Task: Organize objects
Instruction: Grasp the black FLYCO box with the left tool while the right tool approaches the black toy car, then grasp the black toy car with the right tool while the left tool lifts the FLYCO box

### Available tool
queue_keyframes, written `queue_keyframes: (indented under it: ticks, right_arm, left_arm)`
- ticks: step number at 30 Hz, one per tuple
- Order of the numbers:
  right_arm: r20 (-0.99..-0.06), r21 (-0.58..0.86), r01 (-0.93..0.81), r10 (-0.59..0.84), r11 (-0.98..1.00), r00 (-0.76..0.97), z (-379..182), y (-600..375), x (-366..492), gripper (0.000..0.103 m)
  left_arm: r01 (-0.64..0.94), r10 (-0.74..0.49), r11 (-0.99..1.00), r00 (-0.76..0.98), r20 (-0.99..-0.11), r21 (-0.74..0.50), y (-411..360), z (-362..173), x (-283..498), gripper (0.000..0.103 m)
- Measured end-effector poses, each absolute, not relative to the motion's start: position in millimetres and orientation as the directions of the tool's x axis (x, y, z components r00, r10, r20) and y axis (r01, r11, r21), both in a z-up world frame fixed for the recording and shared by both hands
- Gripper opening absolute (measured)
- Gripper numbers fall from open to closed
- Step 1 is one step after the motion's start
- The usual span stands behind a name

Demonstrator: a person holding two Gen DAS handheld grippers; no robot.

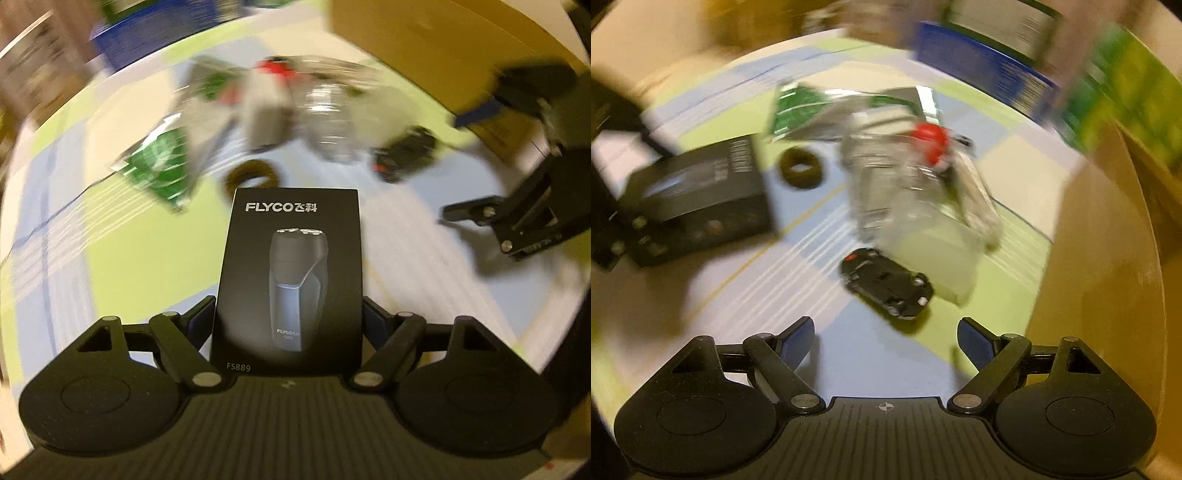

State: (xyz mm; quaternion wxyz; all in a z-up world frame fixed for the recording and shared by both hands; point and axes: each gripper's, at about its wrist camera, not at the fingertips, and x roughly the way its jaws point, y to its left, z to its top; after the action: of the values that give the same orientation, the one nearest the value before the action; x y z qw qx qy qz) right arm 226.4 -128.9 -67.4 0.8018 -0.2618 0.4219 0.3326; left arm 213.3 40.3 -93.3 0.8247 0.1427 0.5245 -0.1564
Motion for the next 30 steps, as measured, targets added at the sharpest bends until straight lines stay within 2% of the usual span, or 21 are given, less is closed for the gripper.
queue_keyframes:
  ticks: [2,9,16,18,19,20,21,30]
  right_arm:
    - [-0.841,-0.083,-0.684,0.317,0.725,0.438,-68,-131,229,0.083]
    - [-0.771,0.055,-0.474,0.339,0.879,0.539,-68,-129,228,0.083]
    - [-0.738,-0.036,-0.416,0.257,0.909,0.624,-79,-111,225,0.083]
    - [-0.73,-0.065,-0.417,0.241,0.907,0.639,-82,-109,223,0.081]
    - [-0.725,-0.074,-0.416,0.238,0.906,0.646,-82,-109,221,0.075]
    - [-0.719,-0.07,-0.42,0.246,0.905,0.65,-83,-110,221,0.065]
    - [-0.715,-0.069,-0.423,0.251,0.903,0.652,-84,-110,221,0.063]
    - [-0.701,-0.069,-0.452,0.279,0.889,0.656,-75,-115,213,0.063]
  left_arm:
    - [0.322,-0.1,0.946,0.423,-0.901,0.046,55,-93,216,0.078]
    - [0.185,-0.082,0.983,0.483,-0.872,0.01,62,-95,220,0.078]
    - [0.127,-0.071,0.992,0.515,-0.854,-0.006,55,-97,218,0.078]
    - [0.13,-0.08,0.991,0.516,-0.853,-0.015,54,-98,217,0.081]
    - [0.13,-0.074,0.991,0.521,-0.851,-0.006,53,-98,217,0.084]
    - [0.134,-0.063,0.991,0.526,-0.848,0.009,52,-98,217,0.084]
    - [0.138,-0.055,0.99,0.529,-0.847,0.021,50,-98,217,0.085]
    - [0.166,-0.043,0.985,0.525,-0.85,0.053,47,-102,224,0.084]
